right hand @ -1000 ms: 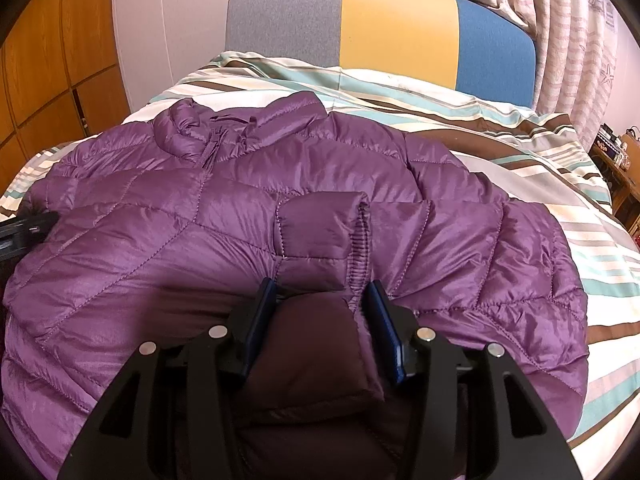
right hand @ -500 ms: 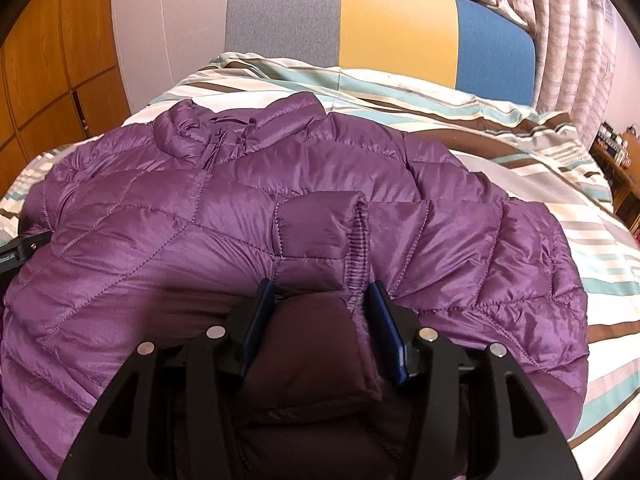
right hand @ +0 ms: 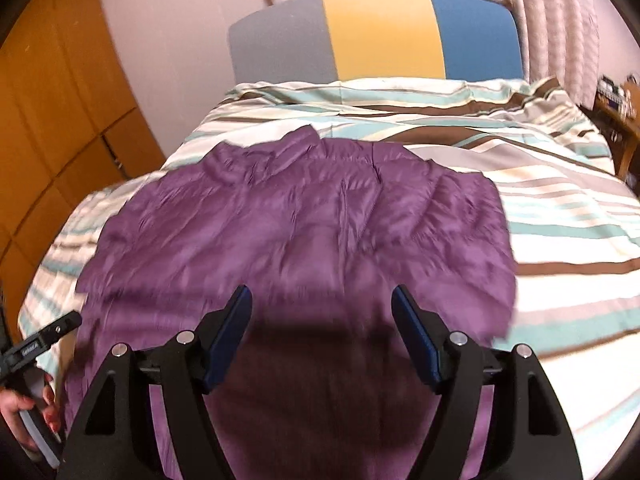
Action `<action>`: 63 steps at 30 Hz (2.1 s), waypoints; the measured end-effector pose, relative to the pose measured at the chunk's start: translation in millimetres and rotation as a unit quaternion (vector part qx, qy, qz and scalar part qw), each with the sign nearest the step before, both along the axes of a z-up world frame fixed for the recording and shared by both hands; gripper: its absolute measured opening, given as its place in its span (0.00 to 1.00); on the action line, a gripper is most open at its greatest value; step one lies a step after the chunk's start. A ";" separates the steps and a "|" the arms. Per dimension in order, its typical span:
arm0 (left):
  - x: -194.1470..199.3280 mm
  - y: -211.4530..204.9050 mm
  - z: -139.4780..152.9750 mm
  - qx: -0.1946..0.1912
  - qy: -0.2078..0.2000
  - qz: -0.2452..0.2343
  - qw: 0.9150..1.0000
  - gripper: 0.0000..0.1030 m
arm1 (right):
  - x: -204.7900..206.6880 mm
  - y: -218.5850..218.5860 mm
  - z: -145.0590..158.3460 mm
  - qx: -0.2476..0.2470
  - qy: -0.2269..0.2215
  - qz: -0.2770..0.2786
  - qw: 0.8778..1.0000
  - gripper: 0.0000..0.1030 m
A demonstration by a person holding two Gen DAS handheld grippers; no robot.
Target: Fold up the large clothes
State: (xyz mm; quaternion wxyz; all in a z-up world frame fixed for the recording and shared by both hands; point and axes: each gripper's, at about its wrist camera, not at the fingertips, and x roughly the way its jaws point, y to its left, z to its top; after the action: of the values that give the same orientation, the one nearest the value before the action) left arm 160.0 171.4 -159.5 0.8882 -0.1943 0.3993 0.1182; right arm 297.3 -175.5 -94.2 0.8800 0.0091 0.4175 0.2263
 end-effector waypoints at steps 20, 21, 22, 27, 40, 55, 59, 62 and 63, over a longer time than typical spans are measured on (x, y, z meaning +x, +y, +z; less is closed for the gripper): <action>-102.9 -44.2 -23.7 0.039 0.007 -0.025 0.999 0.97 | -113.9 -113.8 -26.1 -0.015 0.035 -0.032 0.999 0.71; -107.6 -45.4 -23.6 0.042 0.005 -0.028 0.999 0.97 | -118.7 -120.1 -27.1 -0.015 0.037 -0.035 0.999 0.71; -110.7 -46.6 -23.4 0.044 0.004 -0.031 0.999 0.97 | -121.9 -124.7 -27.8 -0.015 0.039 -0.037 0.998 0.71; -128.8 -48.6 -24.2 0.040 0.002 -0.040 0.998 0.97 | -140.5 -150.5 -36.7 -0.020 0.060 -0.043 0.997 0.71; -172.7 -51.9 -28.5 0.028 0.000 -0.062 0.998 0.80 | -185.1 -187.9 -46.7 0.015 0.064 -0.003 0.998 0.63; -179.1 -89.2 -26.8 0.046 0.007 -0.155 0.987 0.11 | -197.9 -173.9 -48.5 0.035 0.066 0.049 0.996 0.11; -178.7 -80.9 -13.0 0.019 -0.023 -0.147 0.989 0.09 | -194.8 -171.3 -36.8 0.058 0.054 0.053 0.995 0.07; -173.7 -74.1 2.2 0.002 -0.049 -0.141 0.989 0.09 | -189.1 -168.6 -21.9 0.075 0.033 0.052 0.995 0.07; -170.4 -71.8 9.6 -0.002 -0.062 -0.137 0.989 0.09 | -185.0 -167.4 -15.0 0.083 0.023 0.050 0.995 0.07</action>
State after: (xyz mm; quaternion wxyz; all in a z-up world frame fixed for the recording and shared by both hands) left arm -10.3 99.6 -149.9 0.9186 -0.1459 0.3668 -0.0178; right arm 112.2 -342.9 -109.2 0.8540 0.0669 0.4171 0.3037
